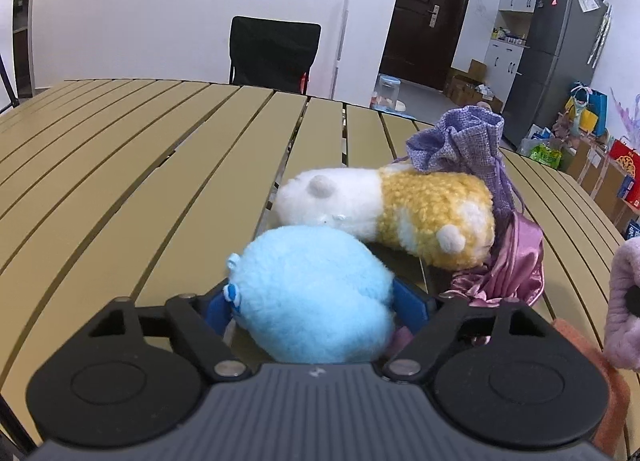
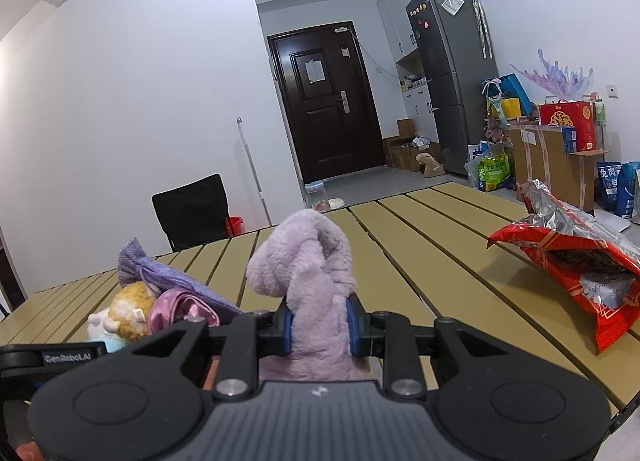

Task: Collect trash
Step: 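Close the left gripper on the light blue plush toy, then lift the light blue plush with the left gripper while the right gripper holds the headband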

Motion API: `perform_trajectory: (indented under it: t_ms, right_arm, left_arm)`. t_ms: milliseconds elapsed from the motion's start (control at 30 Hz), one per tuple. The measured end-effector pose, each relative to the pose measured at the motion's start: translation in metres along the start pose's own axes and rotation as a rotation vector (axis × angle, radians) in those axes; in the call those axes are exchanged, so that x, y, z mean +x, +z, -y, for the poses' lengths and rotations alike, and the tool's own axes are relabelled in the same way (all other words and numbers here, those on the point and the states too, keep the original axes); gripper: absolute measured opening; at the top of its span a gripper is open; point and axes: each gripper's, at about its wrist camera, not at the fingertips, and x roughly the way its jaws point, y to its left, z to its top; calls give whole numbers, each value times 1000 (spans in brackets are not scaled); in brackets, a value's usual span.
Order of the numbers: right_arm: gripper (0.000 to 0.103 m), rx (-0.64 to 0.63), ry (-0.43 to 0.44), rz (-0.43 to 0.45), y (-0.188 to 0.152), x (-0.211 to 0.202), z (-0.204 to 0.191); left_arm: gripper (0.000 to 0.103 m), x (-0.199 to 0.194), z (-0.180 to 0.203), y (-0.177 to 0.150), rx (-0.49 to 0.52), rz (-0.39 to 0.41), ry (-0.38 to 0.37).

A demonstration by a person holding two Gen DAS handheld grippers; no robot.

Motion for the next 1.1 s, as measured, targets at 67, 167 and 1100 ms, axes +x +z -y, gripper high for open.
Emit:
perform_trajectory:
  t_ms: [67, 167, 1100]
  right_arm:
    - [24, 2, 1, 1, 1, 0, 2]
    - [24, 4, 2, 1, 0, -1, 2]
    - [24, -1, 30, 9, 1, -7, -4]
  left_arm:
    - [79, -2, 0, -1, 4, 2, 2]
    - [76, -4, 0, -1, 11, 8, 2]
    - [45, -37, -7, 5, 76, 65, -3]
